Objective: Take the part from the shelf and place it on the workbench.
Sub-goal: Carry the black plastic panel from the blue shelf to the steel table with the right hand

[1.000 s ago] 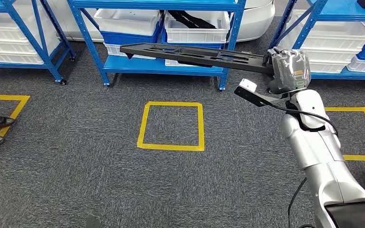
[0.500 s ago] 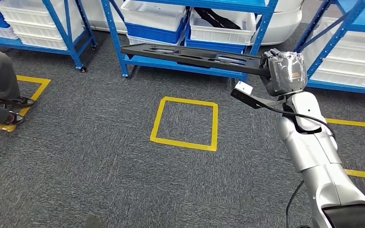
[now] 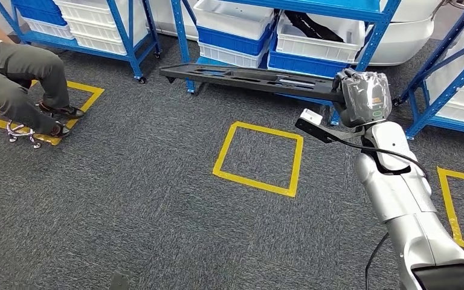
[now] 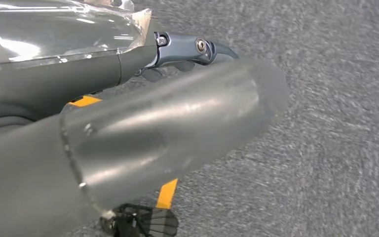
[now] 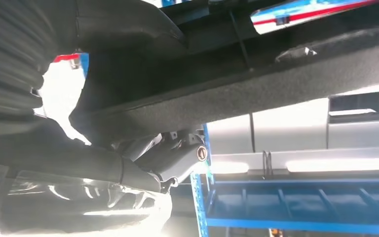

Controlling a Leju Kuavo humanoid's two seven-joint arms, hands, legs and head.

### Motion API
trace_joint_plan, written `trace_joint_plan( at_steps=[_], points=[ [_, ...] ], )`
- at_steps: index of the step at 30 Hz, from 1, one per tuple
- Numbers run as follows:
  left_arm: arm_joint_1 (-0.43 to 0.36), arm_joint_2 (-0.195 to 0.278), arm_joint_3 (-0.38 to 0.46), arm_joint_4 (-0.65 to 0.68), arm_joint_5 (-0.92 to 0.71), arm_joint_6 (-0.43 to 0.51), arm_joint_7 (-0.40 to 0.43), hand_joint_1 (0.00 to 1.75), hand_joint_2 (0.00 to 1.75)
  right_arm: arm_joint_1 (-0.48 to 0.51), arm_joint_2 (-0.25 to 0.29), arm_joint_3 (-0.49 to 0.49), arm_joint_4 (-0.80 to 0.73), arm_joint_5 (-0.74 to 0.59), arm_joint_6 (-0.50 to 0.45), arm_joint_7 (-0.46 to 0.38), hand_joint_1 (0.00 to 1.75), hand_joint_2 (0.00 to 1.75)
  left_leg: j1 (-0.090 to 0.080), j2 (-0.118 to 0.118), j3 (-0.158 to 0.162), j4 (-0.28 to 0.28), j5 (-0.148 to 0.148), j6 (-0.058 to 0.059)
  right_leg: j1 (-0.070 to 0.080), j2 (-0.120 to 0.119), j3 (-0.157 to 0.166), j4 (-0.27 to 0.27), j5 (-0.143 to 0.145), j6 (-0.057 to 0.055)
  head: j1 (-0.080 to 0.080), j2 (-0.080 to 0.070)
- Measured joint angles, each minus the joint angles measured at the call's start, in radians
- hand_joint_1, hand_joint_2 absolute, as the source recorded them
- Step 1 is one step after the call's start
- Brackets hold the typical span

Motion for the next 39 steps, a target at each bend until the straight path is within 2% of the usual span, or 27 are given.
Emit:
trace_joint_plan(
  at_steps=[2, 3, 4, 5, 7, 9, 10, 12, 14, 15, 17, 19, 20, 22, 24, 25, 26, 27, 28, 29, 30, 32, 34, 35, 37, 38, 39],
  points=[
    [-0.001, 0.001, 0.000, 0.000, 0.000, 0.002, 0.000, 0.00, 0.00, 0.003, 0.001, 0.000, -0.002, 0.007, 0.000, 0.000, 1.73, 1.75, 0.003, 0.043, -0.053, 0.124, -0.070, -0.008, 0.006, -0.023, -0.003, 0.000, 0.001, -0.010, -0.005, 0.000],
    [-0.001, 0.002, 0.000, 0.000, 0.000, 0.004, 0.000, 0.00, 0.00, 0.006, 0.003, 0.000, -0.002, 0.010, -0.001, -0.001, 1.73, 1.75, 0.006, 0.049, -0.075, 0.179, -0.092, -0.011, 0.007, -0.035, -0.005, 0.000, 0.002, -0.011, -0.005, 0.000],
    [-0.001, 0.002, 0.000, 0.000, 0.000, 0.004, -0.001, 0.00, 0.00, 0.011, 0.006, 0.001, -0.002, 0.016, -0.002, -0.002, 1.73, 1.75, 0.009, 0.052, -0.084, 0.207, -0.099, -0.015, 0.007, -0.047, -0.006, 0.000, 0.002, -0.011, -0.006, 0.000],
    [0.000, 0.003, 0.001, 0.000, 0.001, 0.003, -0.002, 0.00, 0.00, 0.016, 0.012, 0.002, -0.002, 0.023, -0.004, -0.003, 1.73, 1.75, 0.012, 0.056, -0.071, 0.194, -0.087, -0.018, 0.007, -0.059, -0.007, 0.001, 0.003, -0.012, -0.006, 0.000],
    [-0.001, 0.006, 0.005, 0.000, 0.004, -0.001, -0.007, 0.00, 0.00, 0.022, 0.026, 0.007, -0.001, 0.038, -0.006, -0.004, 1.73, 1.75, 0.018, 0.086, 0.003, 0.075, -0.041, -0.025, 0.007, -0.079, -0.007, 0.004, 0.001, -0.009, -0.006, 0.000],
    [-0.004, 0.008, 0.008, 0.000, 0.007, -0.007, -0.010, 0.00, 0.00, 0.020, 0.044, 0.015, 0.001, 0.045, -0.004, -0.009, 1.73, 1.75, 0.018, 0.120, 0.057, -0.021, -0.016, -0.022, 0.017, -0.094, -0.009, 0.009, -0.002, -0.001, -0.005, 0.000],
    [-0.005, 0.009, 0.008, -0.001, 0.008, -0.009, -0.011, 0.00, 0.00, 0.017, 0.056, 0.019, 0.002, 0.040, 0.003, -0.016, 1.73, 1.75, 0.015, 0.125, 0.061, -0.034, -0.015, -0.016, 0.024, -0.101, -0.009, 0.010, -0.003, 0.005, -0.004, 0.000],
    [-0.006, 0.012, 0.010, -0.001, 0.010, -0.012, -0.014, 0.00, 0.00, 0.010, 0.082, 0.028, 0.005, 0.012, 0.025, -0.040, 1.73, 1.75, 0.009, 0.103, 0.057, -0.035, -0.009, 0.000, 0.030, -0.113, -0.007, 0.007, -0.003, 0.018, 0.000, 0.000],
    [-0.006, 0.013, 0.015, -0.001, 0.014, -0.012, -0.017, 0.00, 0.00, 0.001, 0.106, 0.038, 0.009, -0.013, 0.053, -0.062, 1.73, 1.75, 0.008, 0.083, 0.056, -0.043, 0.000, 0.017, 0.025, -0.092, -0.019, 0.031, -0.021, 0.026, 0.001, 0.000],
    [-0.007, 0.014, 0.019, -0.001, 0.018, -0.013, -0.019, 0.00, 0.00, -0.005, 0.117, 0.043, 0.012, -0.022, 0.065, -0.072, 1.73, 1.75, 0.009, 0.073, 0.055, -0.048, 0.005, 0.025, 0.021, -0.070, -0.037, 0.069, -0.044, 0.026, 0.001, 0.000],
    [-0.010, 0.014, 0.027, -0.001, 0.024, -0.013, -0.025, 0.00, 0.00, -0.014, 0.134, 0.055, 0.019, -0.038, 0.083, -0.088, 1.73, 1.75, 0.008, 0.050, 0.051, -0.051, 0.012, 0.035, 0.020, -0.031, -0.093, 0.199, -0.104, 0.019, 0.003, 0.000],
    [-0.009, 0.013, 0.032, -0.001, 0.029, -0.014, -0.029, 0.00, 0.00, -0.017, 0.148, 0.066, 0.026, -0.049, 0.091, -0.096, 1.73, 1.75, 0.004, 0.021, 0.047, -0.051, 0.018, 0.040, 0.024, -0.019, -0.131, 0.289, -0.132, 0.020, 0.004, 0.000],
    [-0.007, 0.013, 0.035, -0.001, 0.031, -0.014, -0.030, 0.00, 0.00, -0.018, 0.155, 0.070, 0.028, -0.052, 0.092, -0.097, 1.73, 1.75, 0.000, 0.006, 0.045, -0.051, 0.021, 0.041, 0.027, -0.015, -0.122, 0.275, -0.123, 0.022, 0.005, 0.000],
    [-0.006, 0.010, 0.038, -0.001, 0.032, -0.017, -0.031, 0.00, 0.00, -0.025, 0.166, 0.078, 0.029, -0.056, 0.096, -0.098, 1.73, 1.75, -0.004, -0.022, 0.042, -0.051, 0.028, 0.042, 0.037, 0.009, -0.056, 0.148, -0.076, 0.015, 0.005, 0.000],
    [-0.006, 0.004, 0.041, -0.001, 0.029, -0.024, -0.030, 0.00, 0.00, -0.039, 0.176, 0.085, 0.029, -0.060, 0.100, -0.100, 1.73, 1.75, -0.006, -0.045, 0.037, -0.052, 0.036, 0.036, 0.048, 0.050, 0.001, 0.030, -0.037, -0.007, 0.003, 0.000],
    [-0.006, 0.000, 0.041, -0.001, 0.026, -0.028, -0.028, 0.00, 0.00, -0.047, 0.181, 0.089, 0.029, -0.060, 0.103, -0.101, 1.73, 1.75, -0.004, -0.055, 0.034, -0.053, 0.040, 0.030, 0.054, 0.062, 0.012, 0.003, -0.027, -0.019, 0.003, 0.000],
    [-0.006, -0.003, 0.041, -0.001, 0.023, -0.031, -0.027, 0.00, 0.00, -0.052, 0.187, 0.092, 0.029, -0.061, 0.106, -0.101, 1.73, 1.75, -0.004, -0.065, 0.031, -0.056, 0.045, 0.023, 0.058, 0.060, 0.011, -0.002, -0.023, -0.026, 0.004, 0.000],
    [-0.004, -0.005, 0.041, 0.000, 0.019, -0.034, -0.025, 0.00, 0.00, -0.056, 0.192, 0.094, 0.029, -0.061, 0.108, -0.100, 1.73, 1.75, -0.002, -0.072, 0.029, -0.059, 0.049, 0.018, 0.053, 0.048, 0.016, -0.011, -0.016, -0.032, 0.006, 0.000],
    [-0.003, -0.005, 0.041, 0.000, 0.017, -0.035, -0.024, 0.00, 0.00, -0.057, 0.198, 0.096, 0.029, -0.060, 0.110, -0.098, 1.73, 1.75, -0.003, -0.064, 0.026, -0.057, 0.049, 0.013, 0.047, 0.036, 0.023, -0.021, -0.008, -0.035, 0.006, 0.000],
    [-0.003, -0.006, 0.041, 0.000, 0.014, -0.037, -0.023, 0.00, 0.00, -0.057, 0.202, 0.099, 0.028, -0.060, 0.112, -0.096, 1.73, 1.75, -0.004, -0.042, 0.019, -0.043, 0.036, 0.009, 0.039, 0.024, 0.029, -0.031, 0.001, -0.038, 0.005, 0.000],
    [-0.004, -0.004, 0.041, 0.000, 0.012, -0.040, -0.023, 0.00, 0.00, -0.056, 0.205, 0.100, 0.028, -0.060, 0.115, -0.093, 1.73, 1.75, -0.004, -0.013, 0.004, -0.011, 0.013, 0.004, 0.031, 0.011, 0.035, -0.040, 0.009, -0.041, 0.003, 0.000],
    [-0.006, 0.000, 0.041, 0.000, 0.010, -0.046, -0.023, 0.00, 0.00, -0.052, 0.208, 0.104, 0.027, -0.060, 0.119, -0.091, 1.73, 1.75, 0.005, 0.035, -0.047, 0.106, -0.057, -0.011, 0.029, -0.014, 0.034, -0.043, 0.013, -0.045, 0.000, 0.000],
    [-0.006, 0.006, 0.041, 0.000, 0.009, -0.052, -0.024, 0.00, 0.00, -0.043, 0.210, 0.108, 0.025, -0.061, 0.120, -0.089, 1.73, 1.75, 0.019, 0.047, -0.082, 0.189, -0.088, -0.029, 0.025, -0.040, 0.030, -0.041, 0.013, -0.044, 0.000, 0.000],
    [-0.006, 0.009, 0.041, 0.000, 0.009, -0.059, -0.026, 0.00, 0.00, -0.038, 0.211, 0.111, 0.023, -0.061, 0.121, -0.089, 1.73, 1.75, 0.027, 0.053, -0.073, 0.179, -0.077, -0.039, 0.021, -0.052, 0.028, -0.039, 0.012, -0.040, 0.000, 0.000],
    [-0.007, 0.017, 0.041, 0.000, 0.007, -0.078, -0.033, 0.00, 0.00, -0.030, 0.213, 0.117, 0.013, -0.060, 0.122, -0.088, 1.73, 1.75, 0.043, 0.082, -0.004, 0.067, -0.030, -0.061, 0.012, -0.075, 0.025, -0.025, 0.002, -0.023, 0.000, 0.000],
    [-0.008, 0.020, 0.041, 0.000, 0.005, -0.087, -0.037, 0.00, 0.00, -0.027, 0.215, 0.120, 0.007, -0.060, 0.123, -0.087, 1.73, 1.75, 0.046, 0.099, 0.029, 0.013, -0.012, -0.067, 0.014, -0.084, 0.018, -0.014, -0.006, -0.011, -0.002, 0.000],
    [-0.009, 0.023, 0.041, -0.001, 0.004, -0.093, -0.039, 0.00, 0.00, -0.026, 0.216, 0.123, 0.001, -0.060, 0.124, -0.086, 1.73, 1.75, 0.047, 0.110, 0.049, -0.020, -0.004, -0.065, 0.017, -0.091, 0.014, -0.004, -0.013, 0.000, -0.002, 0.000]
  ],
)
